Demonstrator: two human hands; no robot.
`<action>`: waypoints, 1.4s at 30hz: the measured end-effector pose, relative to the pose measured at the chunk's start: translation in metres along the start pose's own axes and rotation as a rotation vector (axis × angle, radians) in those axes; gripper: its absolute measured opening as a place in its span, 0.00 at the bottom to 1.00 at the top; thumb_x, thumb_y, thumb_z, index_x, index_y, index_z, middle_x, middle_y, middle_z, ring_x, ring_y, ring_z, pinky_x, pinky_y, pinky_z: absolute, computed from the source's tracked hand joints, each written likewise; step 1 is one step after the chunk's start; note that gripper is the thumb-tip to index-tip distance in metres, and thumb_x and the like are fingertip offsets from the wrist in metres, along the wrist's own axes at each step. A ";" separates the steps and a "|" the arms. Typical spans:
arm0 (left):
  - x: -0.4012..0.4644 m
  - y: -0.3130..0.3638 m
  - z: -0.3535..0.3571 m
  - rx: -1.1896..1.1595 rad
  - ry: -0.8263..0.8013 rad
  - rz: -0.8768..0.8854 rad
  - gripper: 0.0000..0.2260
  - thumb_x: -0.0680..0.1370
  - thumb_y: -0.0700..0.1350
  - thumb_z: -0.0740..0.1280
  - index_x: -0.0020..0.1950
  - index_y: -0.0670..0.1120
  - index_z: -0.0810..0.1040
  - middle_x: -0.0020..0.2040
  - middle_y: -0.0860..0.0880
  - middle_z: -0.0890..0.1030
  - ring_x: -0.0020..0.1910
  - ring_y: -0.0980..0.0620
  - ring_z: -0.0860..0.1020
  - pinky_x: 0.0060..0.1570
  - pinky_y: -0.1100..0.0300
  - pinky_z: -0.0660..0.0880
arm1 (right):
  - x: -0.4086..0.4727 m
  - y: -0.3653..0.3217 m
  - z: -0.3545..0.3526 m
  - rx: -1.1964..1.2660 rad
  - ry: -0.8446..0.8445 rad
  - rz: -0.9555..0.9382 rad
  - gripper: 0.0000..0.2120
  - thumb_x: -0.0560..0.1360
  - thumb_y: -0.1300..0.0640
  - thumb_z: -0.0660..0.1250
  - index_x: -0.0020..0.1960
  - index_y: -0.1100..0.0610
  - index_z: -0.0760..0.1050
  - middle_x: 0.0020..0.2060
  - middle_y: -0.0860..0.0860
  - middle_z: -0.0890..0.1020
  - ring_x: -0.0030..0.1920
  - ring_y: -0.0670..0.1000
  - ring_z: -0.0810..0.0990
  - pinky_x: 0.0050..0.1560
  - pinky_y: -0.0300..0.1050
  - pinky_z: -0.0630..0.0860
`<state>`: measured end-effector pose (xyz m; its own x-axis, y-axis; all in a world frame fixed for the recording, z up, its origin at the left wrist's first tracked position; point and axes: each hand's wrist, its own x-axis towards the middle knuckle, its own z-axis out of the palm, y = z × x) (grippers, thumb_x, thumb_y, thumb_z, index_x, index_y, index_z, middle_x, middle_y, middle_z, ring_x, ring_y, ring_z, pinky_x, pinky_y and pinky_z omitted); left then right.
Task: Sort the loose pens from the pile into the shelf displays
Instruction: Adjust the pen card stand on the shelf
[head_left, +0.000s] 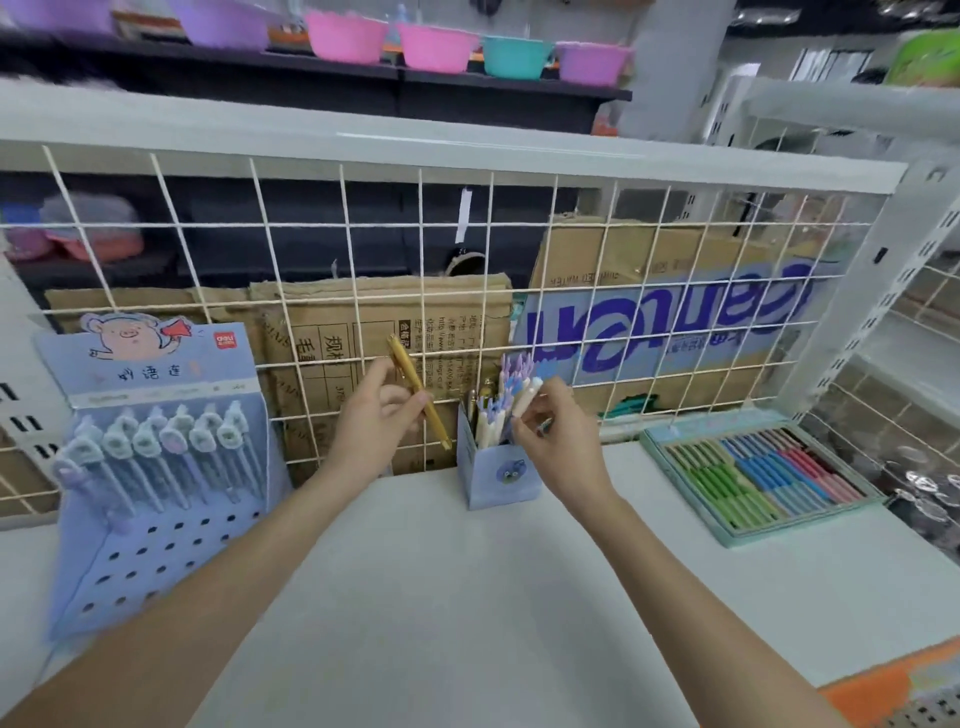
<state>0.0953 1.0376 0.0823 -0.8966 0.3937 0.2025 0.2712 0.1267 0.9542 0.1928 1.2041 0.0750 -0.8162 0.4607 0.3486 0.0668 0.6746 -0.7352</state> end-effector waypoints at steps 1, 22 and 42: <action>0.001 -0.001 0.004 0.000 0.008 -0.005 0.17 0.78 0.39 0.65 0.65 0.42 0.66 0.46 0.44 0.82 0.43 0.53 0.81 0.41 0.65 0.79 | 0.002 0.004 0.002 -0.048 -0.013 -0.019 0.09 0.73 0.63 0.67 0.43 0.57 0.66 0.37 0.49 0.77 0.37 0.48 0.74 0.35 0.38 0.66; 0.000 -0.003 0.018 0.017 -0.036 0.057 0.16 0.77 0.39 0.66 0.64 0.43 0.70 0.45 0.41 0.81 0.42 0.49 0.81 0.46 0.56 0.78 | 0.006 0.008 -0.004 -0.076 0.034 -0.223 0.11 0.75 0.67 0.64 0.55 0.59 0.80 0.45 0.54 0.82 0.45 0.52 0.76 0.45 0.36 0.67; -0.003 0.005 0.014 -0.003 -0.056 0.093 0.14 0.77 0.38 0.65 0.62 0.43 0.70 0.46 0.39 0.81 0.45 0.48 0.80 0.45 0.57 0.79 | 0.019 0.001 -0.034 -0.342 -0.029 -0.178 0.14 0.75 0.69 0.60 0.53 0.56 0.80 0.45 0.51 0.69 0.51 0.54 0.66 0.50 0.42 0.66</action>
<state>0.1045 1.0493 0.0837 -0.8468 0.4537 0.2778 0.3514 0.0849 0.9324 0.1969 1.2333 0.1003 -0.8477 0.3057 0.4335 0.1060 0.8984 -0.4263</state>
